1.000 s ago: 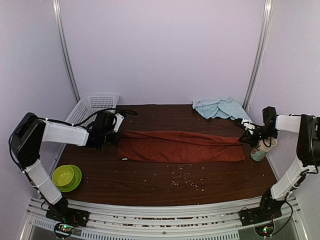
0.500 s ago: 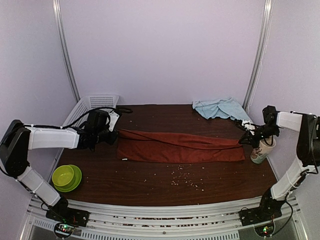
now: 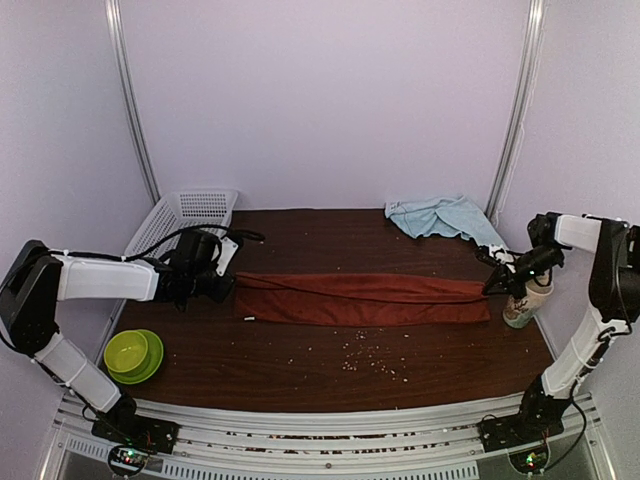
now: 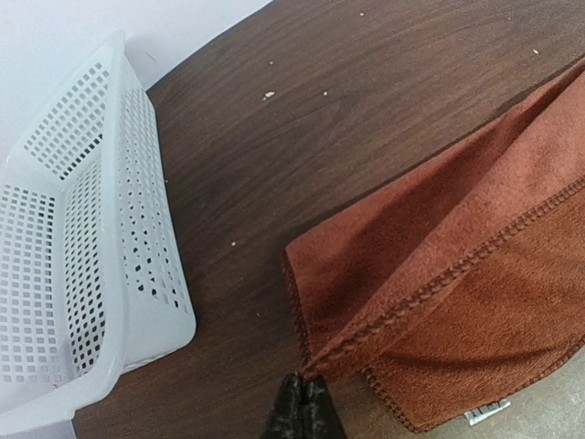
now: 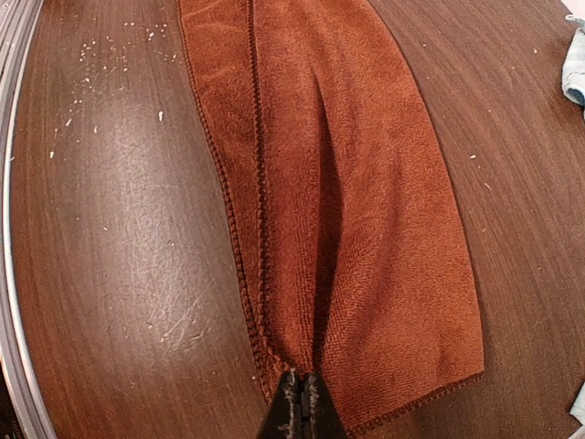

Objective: Roll the towels
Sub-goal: Fold the towel at the center of the board.

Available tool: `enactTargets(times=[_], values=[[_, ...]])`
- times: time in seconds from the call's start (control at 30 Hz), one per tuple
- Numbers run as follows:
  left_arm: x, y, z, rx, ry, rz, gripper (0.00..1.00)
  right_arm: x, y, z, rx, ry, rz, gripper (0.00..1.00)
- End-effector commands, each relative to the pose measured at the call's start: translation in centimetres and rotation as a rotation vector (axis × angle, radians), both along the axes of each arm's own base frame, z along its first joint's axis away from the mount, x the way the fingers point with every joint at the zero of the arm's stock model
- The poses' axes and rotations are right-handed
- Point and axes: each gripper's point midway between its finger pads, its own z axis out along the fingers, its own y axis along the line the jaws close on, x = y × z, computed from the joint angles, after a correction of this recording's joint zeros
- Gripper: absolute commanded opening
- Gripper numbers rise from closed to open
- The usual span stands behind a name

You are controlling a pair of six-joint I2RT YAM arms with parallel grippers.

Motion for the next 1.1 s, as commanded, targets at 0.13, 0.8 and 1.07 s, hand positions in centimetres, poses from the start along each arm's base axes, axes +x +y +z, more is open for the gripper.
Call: enactTargets(times=[0.13,0.8,1.07], values=[[-0.3,0.3,0.0,-0.016,0.003,0.026,0.0,-1.2,-1.0,0.2,-0.001,0.037,0.035,0.0],[-3.8,-1.1,-1.5,-0.079,0.063,-0.022,0.0,-1.4,-2.8,-1.3,-0.118,0.049,-0.006,0.0],[-4.3,-1.9,-2.5,-0.026,0.087,-0.037,0.0,-0.6,-3.2,-2.5,-0.178,0.012,-0.064,0.0]])
